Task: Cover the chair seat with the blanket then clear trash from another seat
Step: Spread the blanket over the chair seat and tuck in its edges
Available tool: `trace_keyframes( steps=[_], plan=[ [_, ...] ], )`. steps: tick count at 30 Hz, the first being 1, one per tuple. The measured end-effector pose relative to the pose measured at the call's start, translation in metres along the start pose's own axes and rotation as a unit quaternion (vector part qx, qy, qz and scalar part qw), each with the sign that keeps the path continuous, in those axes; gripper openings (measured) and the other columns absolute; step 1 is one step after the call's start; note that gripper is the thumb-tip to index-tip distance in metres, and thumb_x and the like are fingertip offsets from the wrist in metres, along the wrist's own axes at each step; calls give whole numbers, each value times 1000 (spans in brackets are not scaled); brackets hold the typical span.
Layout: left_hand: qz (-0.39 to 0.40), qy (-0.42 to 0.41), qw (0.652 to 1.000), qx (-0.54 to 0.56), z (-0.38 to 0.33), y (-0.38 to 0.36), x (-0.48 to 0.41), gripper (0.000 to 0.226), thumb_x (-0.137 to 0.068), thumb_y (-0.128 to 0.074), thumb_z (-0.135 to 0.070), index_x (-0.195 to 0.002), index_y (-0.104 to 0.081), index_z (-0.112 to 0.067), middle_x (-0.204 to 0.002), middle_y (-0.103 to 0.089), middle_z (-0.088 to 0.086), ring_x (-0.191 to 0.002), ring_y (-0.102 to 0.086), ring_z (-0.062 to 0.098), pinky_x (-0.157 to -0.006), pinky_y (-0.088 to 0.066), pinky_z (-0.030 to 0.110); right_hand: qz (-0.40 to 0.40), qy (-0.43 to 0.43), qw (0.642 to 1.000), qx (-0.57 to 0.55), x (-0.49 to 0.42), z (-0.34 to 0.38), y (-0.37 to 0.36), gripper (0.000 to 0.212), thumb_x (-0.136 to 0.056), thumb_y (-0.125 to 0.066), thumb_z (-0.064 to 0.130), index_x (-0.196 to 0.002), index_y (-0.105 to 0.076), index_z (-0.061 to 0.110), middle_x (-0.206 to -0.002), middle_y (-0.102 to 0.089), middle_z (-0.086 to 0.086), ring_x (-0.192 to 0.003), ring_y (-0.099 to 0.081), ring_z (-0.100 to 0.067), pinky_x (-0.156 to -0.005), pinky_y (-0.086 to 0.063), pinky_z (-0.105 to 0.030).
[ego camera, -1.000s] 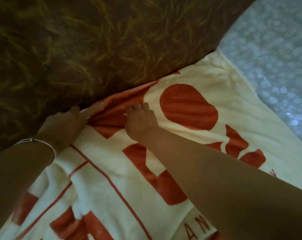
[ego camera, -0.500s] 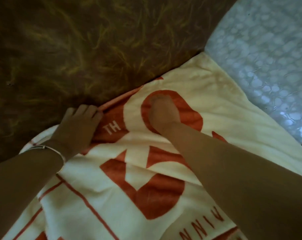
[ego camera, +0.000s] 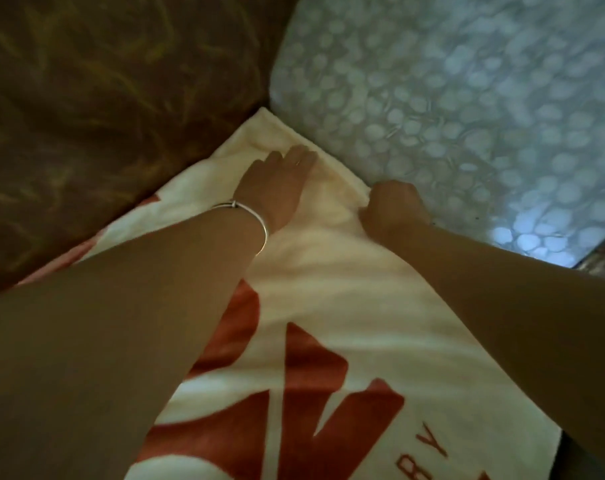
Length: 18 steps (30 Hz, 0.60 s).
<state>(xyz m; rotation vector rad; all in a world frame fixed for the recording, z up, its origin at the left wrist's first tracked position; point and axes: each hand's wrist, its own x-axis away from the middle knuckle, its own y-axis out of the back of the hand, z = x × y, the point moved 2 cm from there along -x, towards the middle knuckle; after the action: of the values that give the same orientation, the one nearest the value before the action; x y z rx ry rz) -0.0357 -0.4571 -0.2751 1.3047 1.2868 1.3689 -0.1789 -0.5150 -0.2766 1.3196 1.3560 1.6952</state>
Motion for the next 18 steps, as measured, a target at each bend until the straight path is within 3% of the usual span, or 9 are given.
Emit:
trace_keyframes(
  steps=[5, 8, 11, 14, 18],
  plan=[
    [-20, -5, 1000, -2, -14, -3, -48, 43, -95, -29, -5, -137, -36, -14, -145, -32, 13, -111, -51, 40, -85, -44, 48, 11, 43, 998, -49, -10, -19, 7, 35, -89, -54, 18, -121, -57, 6, -128, -56, -15, -121, -52, -31, -98, -44, -36],
    [-19, -3, 1000, -22, -12, -1, -67, 37, -95, -31, -6, -129, -45, -9, -132, -43, 22, -107, -55, 44, -85, -45, 49, -3, 37, 998, -51, -10, -31, 10, 30, -92, -51, 17, -119, -57, 7, -126, -56, -14, -117, -55, -32, -92, -47, -36],
    [-52, 22, 998, -25, -9, -2, -83, 31, -94, -32, -1, -121, -47, 2, -127, -42, 27, -102, -55, 46, -83, -45, 50, -57, 29, 997, -43, -17, -37, 17, 27, -94, -46, 13, -118, -57, 4, -124, -59, -16, -115, -57, -33, -89, -48, -37],
    [-45, 72, 996, -8, -10, -13, -92, 35, -93, -38, -1, -127, -39, 6, -137, -33, 30, -108, -51, 46, -84, -44, 49, -50, 37, 998, -18, -22, -38, 13, 32, -96, -39, 6, -124, -53, 2, -128, -57, -17, -119, -54, -36, -92, -47, -40],
    [-37, 94, 993, -54, -5, -28, -95, 45, -95, -37, -12, -134, -33, 12, -145, -19, 34, -130, -29, 46, -94, -38, 50, -59, 47, 997, -4, -20, -30, 5, 36, -97, -29, 1, -129, -45, 0, -130, -52, -20, -120, -51, -38, -89, -47, -43]
  ],
)
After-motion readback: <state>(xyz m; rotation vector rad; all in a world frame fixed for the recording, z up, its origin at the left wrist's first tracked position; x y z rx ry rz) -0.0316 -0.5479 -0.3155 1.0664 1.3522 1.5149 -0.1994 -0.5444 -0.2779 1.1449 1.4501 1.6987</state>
